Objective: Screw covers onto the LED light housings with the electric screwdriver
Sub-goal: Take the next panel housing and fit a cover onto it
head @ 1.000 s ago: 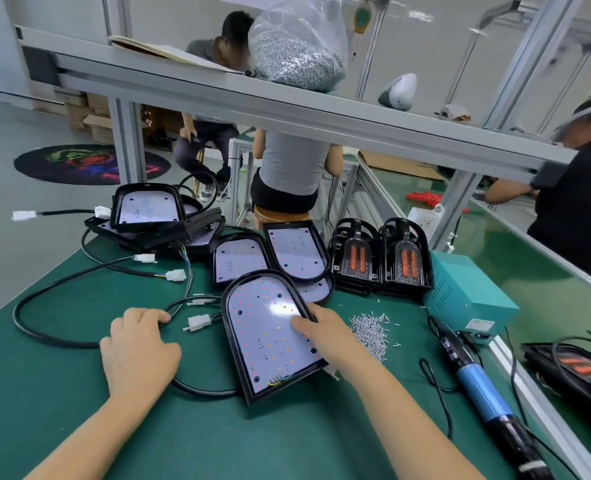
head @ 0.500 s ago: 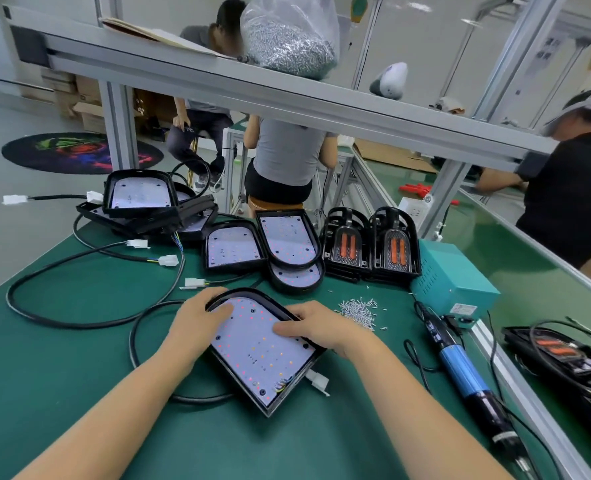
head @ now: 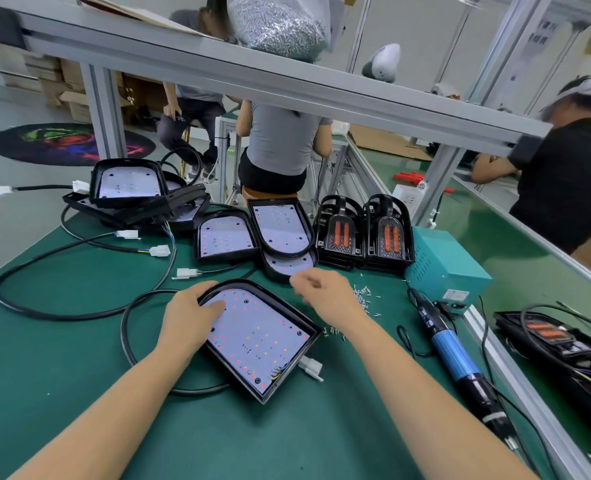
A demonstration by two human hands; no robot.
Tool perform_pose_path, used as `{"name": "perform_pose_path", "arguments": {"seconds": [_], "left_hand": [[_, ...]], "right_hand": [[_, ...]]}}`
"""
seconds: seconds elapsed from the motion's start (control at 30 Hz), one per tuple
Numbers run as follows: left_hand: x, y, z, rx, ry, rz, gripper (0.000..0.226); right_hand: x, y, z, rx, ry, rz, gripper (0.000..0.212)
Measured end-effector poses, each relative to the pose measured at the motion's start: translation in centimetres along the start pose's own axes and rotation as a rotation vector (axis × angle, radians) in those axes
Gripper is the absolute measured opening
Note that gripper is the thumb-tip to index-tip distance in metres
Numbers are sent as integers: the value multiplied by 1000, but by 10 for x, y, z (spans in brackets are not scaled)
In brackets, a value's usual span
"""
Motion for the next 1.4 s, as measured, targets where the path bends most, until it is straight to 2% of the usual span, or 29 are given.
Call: {"name": "perform_pose_path", "arguments": {"seconds": [0.13, 0.3, 0.47, 0.6, 0.73, 0.9, 1.1, 1.4], "left_hand": [[-1, 0, 3, 2, -11, -13, 36], [-1, 0, 3, 17, -3, -22, 34], [-1, 2, 7, 36, -6, -23, 37], [-1, 3, 7, 45, -14, -32, 37], [-2, 3, 7, 71, -19, -24, 36], [-2, 4, 7, 76, -20, -32, 37], [-3, 4, 9, 84, -22, -33, 40], [-3, 5, 11, 100, -26, -31, 40]], "right_hand": [[27, 19, -6, -78, -83, -260, 25], [46, 41, -21, -225, -218, -401, 32], [49, 64, -25, -219, -399, -415, 38], [47, 83, -23, -222, -451, -368, 53], [45, 97, -23, -256, -493, -333, 54], [44, 108, -26, -318, -619, -304, 65], [46, 116, -24, -377, -605, -376, 71], [48, 107, -27, -293, -448, -445, 62]]}}
Point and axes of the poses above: each hand's wrist, its own y-axis towards the middle knuckle, its own x-axis out of the back of the hand, z = x × y, the point moved 3 cm from there along y, towards the middle knuckle, and after that the axes turned 1 degree about y, right-handed, at the moved point
